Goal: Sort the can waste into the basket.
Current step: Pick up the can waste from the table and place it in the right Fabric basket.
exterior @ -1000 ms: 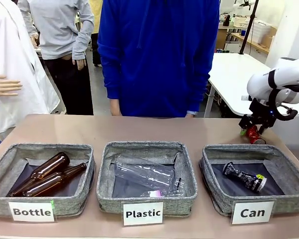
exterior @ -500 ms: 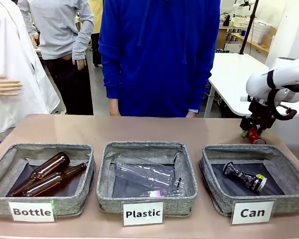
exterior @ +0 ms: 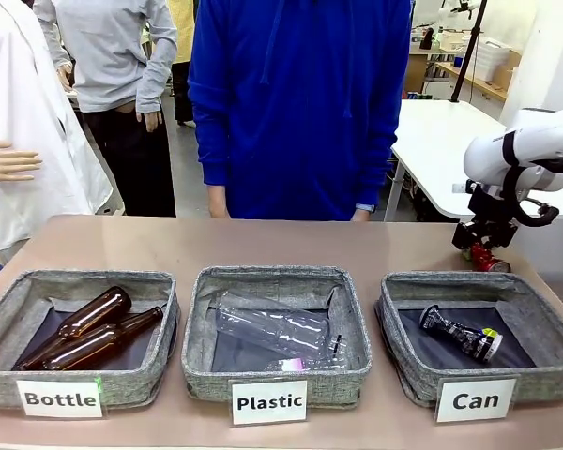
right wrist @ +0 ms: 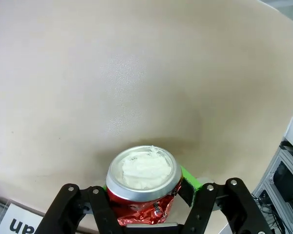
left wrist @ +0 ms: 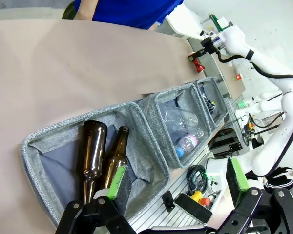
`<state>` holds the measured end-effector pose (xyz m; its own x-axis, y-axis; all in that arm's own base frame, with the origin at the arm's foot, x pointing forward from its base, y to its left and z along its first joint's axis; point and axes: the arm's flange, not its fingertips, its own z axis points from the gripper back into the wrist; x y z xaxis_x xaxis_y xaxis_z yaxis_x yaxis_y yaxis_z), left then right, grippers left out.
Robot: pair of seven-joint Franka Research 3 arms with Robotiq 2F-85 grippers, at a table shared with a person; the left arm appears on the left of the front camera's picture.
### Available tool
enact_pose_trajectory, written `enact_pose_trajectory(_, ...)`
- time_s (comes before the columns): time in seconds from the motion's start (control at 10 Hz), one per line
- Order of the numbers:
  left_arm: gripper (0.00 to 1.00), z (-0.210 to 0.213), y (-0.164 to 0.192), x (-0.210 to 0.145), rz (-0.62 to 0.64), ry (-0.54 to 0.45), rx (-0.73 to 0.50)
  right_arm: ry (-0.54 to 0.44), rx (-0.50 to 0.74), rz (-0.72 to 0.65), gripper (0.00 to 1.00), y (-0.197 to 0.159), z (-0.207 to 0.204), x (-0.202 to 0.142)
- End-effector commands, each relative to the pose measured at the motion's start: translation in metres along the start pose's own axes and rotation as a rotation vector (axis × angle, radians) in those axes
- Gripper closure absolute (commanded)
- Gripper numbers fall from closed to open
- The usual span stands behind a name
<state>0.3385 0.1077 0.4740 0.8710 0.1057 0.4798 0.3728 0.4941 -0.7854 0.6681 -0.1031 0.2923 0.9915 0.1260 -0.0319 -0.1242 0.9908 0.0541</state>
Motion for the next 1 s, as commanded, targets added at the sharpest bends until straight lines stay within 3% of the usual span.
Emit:
enact_pose_trajectory(0.0, 0.00, 0.002, -0.001, -0.002, -0.004, 0.002, -0.001, 0.016, -0.023, -0.004, 1.00, 0.002, 0.005, 0.007)
enact_pose_trajectory(0.3, 0.00, 0.002, -0.001, -0.002, -0.004, 0.002, -0.001, -0.004, -0.033, 0.009, 1.00, 0.009, 0.027, 0.000)
enact_pose_trajectory(0.5, 0.00, 0.002, -0.001, -0.002, -0.004, 0.002, -0.001, -0.055, -0.041, 0.020, 1.00, 0.020, 0.077, -0.019)
enact_pose_trajectory(0.6, 0.00, 0.002, -0.001, -0.002, -0.004, 0.002, -0.001, -0.019, 0.007, 0.062, 1.00, 0.033, 0.112, -0.038)
enact_pose_trajectory(0.7, 0.00, 0.002, -0.001, -0.002, -0.004, 0.002, -0.001, -0.024, 0.023, 0.184, 0.92, 0.054, 0.138, -0.063)
enact_pose_trajectory(0.9, 0.00, 0.002, -0.001, -0.002, -0.004, 0.002, -0.001, -0.008, 0.009, 0.516, 0.92, 0.106, 0.168, -0.118)
